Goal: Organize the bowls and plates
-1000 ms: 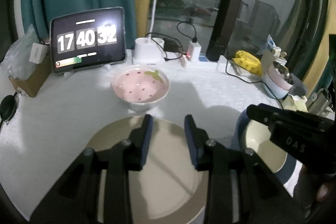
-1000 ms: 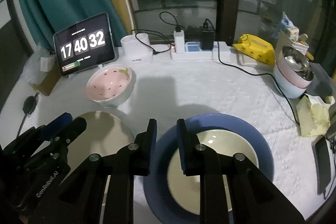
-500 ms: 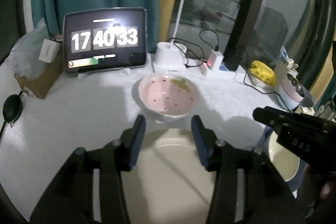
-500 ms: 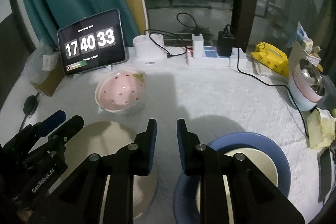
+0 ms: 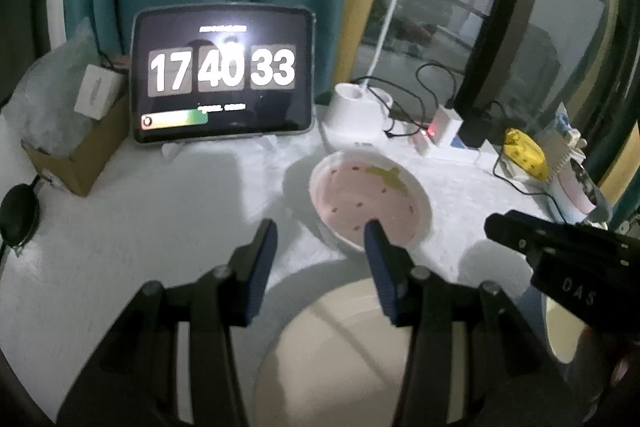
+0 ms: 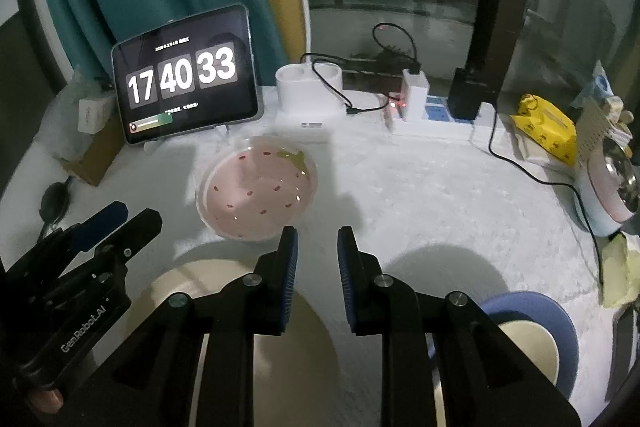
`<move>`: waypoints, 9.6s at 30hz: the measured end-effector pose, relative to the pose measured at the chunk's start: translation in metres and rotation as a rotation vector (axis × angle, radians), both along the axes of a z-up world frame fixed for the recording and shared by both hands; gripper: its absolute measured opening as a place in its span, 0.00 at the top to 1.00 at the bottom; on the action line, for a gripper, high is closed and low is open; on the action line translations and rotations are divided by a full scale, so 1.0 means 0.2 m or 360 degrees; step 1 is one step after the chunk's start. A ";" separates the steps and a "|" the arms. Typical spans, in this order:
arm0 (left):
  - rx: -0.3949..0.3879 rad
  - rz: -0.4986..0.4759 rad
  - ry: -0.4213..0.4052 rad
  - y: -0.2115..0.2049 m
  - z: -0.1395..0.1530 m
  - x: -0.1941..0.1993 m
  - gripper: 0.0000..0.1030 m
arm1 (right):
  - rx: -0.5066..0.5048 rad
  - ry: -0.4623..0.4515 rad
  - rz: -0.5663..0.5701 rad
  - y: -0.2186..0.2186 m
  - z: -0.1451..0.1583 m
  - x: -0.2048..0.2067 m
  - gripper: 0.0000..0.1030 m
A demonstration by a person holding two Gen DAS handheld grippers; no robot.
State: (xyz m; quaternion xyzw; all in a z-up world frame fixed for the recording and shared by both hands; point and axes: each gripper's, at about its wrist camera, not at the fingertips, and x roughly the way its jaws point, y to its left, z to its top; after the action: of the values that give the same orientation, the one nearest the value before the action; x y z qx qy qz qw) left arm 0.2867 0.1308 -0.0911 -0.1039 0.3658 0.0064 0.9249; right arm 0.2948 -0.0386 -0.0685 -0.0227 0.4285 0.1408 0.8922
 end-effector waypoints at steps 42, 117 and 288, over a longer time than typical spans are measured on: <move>-0.0080 -0.0096 0.0363 -0.01 -0.30 0.40 0.55 | 0.0084 0.0286 -0.0087 0.14 -0.41 0.37 0.82; 0.0130 -0.0289 -0.0158 -0.60 0.24 -0.22 0.66 | 0.0364 -0.0141 -0.0171 -0.48 0.15 -0.30 0.88; 0.0197 -0.0476 0.0027 -1.05 -0.14 -0.33 0.86 | 0.0326 -0.0030 -0.0490 -1.14 -0.29 -0.52 0.89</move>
State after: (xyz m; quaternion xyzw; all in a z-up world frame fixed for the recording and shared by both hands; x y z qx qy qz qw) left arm 0.2209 -0.0785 -0.1187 0.0089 0.3838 -0.1080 0.9170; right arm 0.1905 -0.2669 -0.1263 0.1328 0.4019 0.0454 0.9049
